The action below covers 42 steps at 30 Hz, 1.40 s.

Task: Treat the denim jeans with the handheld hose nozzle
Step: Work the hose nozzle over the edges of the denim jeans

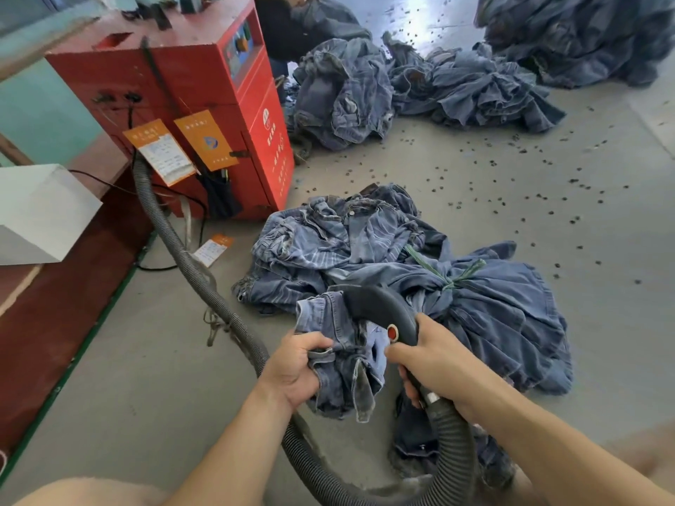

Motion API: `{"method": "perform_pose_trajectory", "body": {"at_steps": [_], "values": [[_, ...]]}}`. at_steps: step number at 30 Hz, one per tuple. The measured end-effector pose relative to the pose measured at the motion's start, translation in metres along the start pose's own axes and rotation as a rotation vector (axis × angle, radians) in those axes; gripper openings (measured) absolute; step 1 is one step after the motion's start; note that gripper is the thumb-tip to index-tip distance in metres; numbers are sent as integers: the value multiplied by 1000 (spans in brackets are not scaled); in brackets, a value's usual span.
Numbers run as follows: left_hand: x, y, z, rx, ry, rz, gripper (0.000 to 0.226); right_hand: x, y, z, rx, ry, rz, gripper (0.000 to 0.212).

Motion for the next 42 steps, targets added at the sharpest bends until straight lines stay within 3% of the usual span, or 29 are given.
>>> {"method": "perform_pose_trajectory", "body": {"at_steps": [5,9,11,14,19,24,28,29,32,33,35,38,42], "values": [[9,-3,4,40,33,-131,53,-1,-29,10,-150,25,164,17],[4,-8,7,21,65,-145,45,24,-36,12,-203,66,-19,19],[3,-10,9,6,59,-166,52,32,-30,9,-169,91,-124,19],[1,-11,9,-24,47,-166,54,37,-21,2,-82,100,-167,20],[-2,-15,11,31,-5,-134,47,34,-16,-4,-27,59,-86,19],[-6,-23,11,114,-55,-92,47,18,-15,4,-180,194,11,19],[-10,-20,0,78,-105,-90,49,22,9,-8,160,5,-71,18],[-10,-16,0,83,-101,-109,54,23,15,-13,248,-47,-80,19],[-10,-12,-1,85,-176,-134,105,25,28,-22,344,-135,-106,22],[-10,-11,0,77,-202,-131,112,27,27,-22,360,-149,-101,22],[-11,-12,4,46,-209,-79,97,31,19,-17,386,-148,-106,23],[-16,-16,7,-48,-210,49,37,39,-3,-7,366,-73,-70,18],[-22,-19,9,-74,-160,163,32,34,-28,10,178,67,25,23]]}}
Point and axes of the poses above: each hand's wrist, its own x-axis away from the middle knuckle, its own y-axis out of the palm, z = x × y, the point moved 4 cm from there along -x, towards the middle knuckle, and after that the axes turned 11 degrees about x, right-handed, at the moved point
